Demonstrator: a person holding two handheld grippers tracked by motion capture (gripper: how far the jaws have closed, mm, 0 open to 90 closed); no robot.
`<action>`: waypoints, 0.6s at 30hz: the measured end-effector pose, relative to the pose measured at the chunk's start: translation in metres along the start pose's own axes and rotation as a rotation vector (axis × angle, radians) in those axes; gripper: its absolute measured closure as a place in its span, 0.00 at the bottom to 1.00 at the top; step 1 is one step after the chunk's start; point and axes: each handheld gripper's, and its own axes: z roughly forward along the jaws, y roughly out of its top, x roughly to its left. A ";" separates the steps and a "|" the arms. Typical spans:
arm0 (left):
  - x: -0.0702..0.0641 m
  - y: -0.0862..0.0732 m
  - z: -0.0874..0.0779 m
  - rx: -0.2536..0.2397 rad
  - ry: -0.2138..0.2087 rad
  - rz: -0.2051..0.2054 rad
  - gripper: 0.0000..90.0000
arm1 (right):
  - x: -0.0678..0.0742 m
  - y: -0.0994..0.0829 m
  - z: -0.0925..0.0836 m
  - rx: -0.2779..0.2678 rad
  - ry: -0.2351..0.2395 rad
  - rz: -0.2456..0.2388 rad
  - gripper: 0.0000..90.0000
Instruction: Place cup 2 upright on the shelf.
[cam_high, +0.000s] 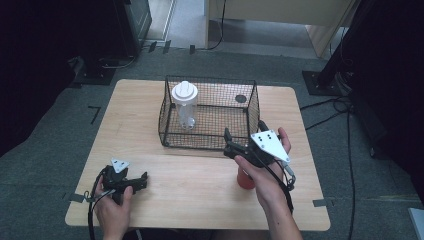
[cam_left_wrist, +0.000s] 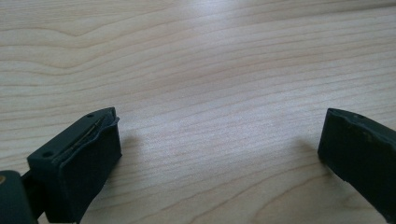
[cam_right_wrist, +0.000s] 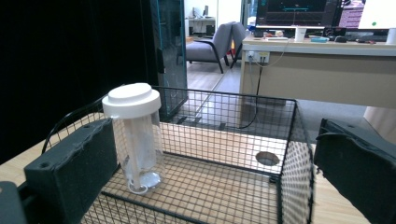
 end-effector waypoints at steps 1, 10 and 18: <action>0.000 0.000 0.000 0.001 0.000 0.001 0.00 | -0.002 -0.001 -0.002 0.002 -0.001 0.006 0.00; 0.000 0.000 0.000 -0.001 0.000 -0.002 0.00 | -0.016 -0.011 -0.024 0.013 -0.015 0.028 0.00; 0.000 0.000 0.000 0.000 -0.001 0.000 0.00 | -0.026 -0.033 -0.037 0.035 -0.031 0.022 0.00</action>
